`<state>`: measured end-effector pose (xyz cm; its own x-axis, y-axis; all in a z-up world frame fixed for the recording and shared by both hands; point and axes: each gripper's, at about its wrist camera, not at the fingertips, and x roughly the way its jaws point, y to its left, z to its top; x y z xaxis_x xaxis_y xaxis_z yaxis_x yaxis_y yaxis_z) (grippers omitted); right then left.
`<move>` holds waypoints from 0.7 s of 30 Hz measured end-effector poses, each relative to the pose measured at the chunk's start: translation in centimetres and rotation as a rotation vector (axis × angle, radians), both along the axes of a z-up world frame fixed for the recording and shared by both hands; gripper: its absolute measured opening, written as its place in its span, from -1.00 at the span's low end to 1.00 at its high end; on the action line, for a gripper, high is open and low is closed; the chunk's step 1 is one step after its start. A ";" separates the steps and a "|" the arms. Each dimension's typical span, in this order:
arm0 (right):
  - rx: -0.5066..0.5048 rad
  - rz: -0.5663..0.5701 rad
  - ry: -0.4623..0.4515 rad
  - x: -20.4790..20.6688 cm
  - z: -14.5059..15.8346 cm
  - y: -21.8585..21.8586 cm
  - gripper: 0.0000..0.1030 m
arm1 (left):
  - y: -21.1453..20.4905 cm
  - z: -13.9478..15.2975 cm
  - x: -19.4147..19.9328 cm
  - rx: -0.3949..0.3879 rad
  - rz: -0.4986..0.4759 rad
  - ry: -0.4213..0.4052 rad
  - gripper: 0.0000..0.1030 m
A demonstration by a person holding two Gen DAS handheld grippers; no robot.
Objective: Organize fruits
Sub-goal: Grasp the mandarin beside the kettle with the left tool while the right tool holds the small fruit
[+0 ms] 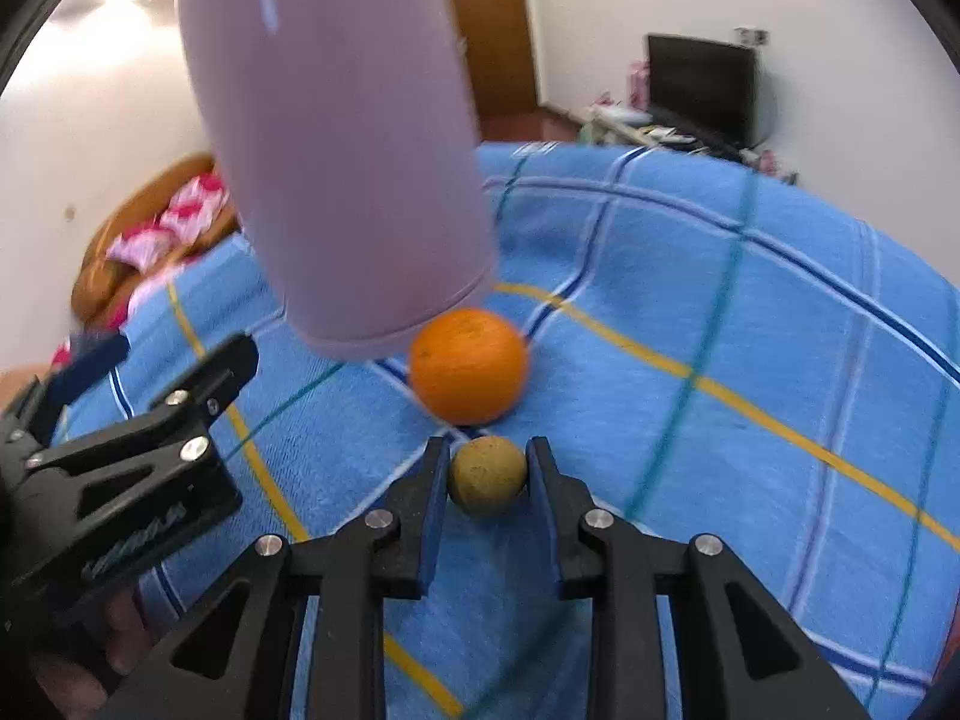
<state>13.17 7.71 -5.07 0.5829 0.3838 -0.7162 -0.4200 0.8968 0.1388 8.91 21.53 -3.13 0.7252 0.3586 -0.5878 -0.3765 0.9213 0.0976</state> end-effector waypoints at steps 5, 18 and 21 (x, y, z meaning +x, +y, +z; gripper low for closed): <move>-0.026 -0.164 -0.183 -2.6 2.2 -3.7 -0.46 | -0.4 0.0 -0.3 -0.032 -0.029 0.003 1.00; -0.016 -0.306 -0.311 -3.7 4.4 -8.9 -0.46 | -7.8 0.1 6.0 -0.004 -0.244 0.146 0.91; -0.011 -0.305 -0.305 -3.9 4.1 -9.1 -0.46 | -8.3 -1.1 7.3 -0.058 -0.246 0.177 0.81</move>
<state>9.28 -1.39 -0.98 0.8542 0.1543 -0.4965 -0.1558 0.9870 0.0387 16.22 13.26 -4.23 0.6709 0.1467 -0.7269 -0.1231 0.9887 0.0858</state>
